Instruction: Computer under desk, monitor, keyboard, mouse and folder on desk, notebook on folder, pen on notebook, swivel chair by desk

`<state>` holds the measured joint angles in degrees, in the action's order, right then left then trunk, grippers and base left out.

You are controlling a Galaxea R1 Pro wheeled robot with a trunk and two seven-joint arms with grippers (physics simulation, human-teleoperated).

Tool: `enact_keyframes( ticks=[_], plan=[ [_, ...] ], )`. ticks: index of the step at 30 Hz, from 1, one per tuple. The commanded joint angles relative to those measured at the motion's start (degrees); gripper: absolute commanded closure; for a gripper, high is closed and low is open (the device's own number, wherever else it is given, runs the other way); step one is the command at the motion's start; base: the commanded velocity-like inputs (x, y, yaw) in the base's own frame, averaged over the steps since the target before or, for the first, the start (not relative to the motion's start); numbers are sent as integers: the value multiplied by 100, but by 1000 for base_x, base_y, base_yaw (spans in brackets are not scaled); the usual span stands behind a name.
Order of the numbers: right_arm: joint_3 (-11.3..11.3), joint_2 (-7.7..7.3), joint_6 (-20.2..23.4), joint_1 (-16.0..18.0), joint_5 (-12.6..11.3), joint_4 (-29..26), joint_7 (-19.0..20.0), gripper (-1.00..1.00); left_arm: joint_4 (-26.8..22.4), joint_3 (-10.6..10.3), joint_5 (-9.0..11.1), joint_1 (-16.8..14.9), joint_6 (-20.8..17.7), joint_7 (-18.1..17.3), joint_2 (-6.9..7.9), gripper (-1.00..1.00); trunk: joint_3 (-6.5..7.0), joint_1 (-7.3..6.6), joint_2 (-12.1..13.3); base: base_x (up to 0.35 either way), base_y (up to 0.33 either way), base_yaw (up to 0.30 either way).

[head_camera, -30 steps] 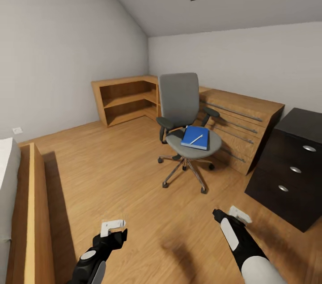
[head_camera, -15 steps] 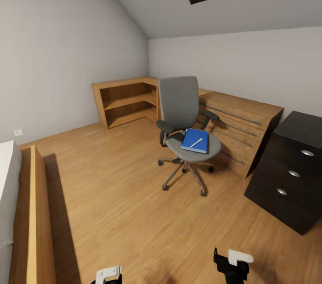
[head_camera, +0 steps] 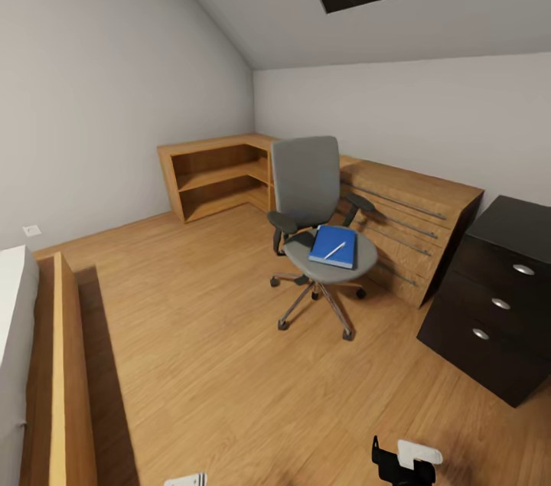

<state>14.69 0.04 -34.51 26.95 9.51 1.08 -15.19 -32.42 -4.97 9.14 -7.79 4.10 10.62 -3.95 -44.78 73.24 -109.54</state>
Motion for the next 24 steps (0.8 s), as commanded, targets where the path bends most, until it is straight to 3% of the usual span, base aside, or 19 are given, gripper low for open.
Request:
enact_keyframes(
  ticks=[1,8,19,24],
  plan=[
    [34,3,-17,5,59,12,-37,-100,6,-45,59,-3,24,44,5,-100,14,-23,39,0,0,0],
    [35,51,-23,4,54,15,-37,-100,27,-33,75,-3,-7,44,24,-100,139,-177,320,0,0,-97],
    [43,83,-29,4,54,15,-37,-100,346,-38,67,-3,7,36,4,-100,337,-419,761,0,0,-276],
    [43,70,-29,4,55,9,-37,-100,516,-42,62,-3,14,29,-87,-100,426,-529,962,0,0,-297]
  ],
)
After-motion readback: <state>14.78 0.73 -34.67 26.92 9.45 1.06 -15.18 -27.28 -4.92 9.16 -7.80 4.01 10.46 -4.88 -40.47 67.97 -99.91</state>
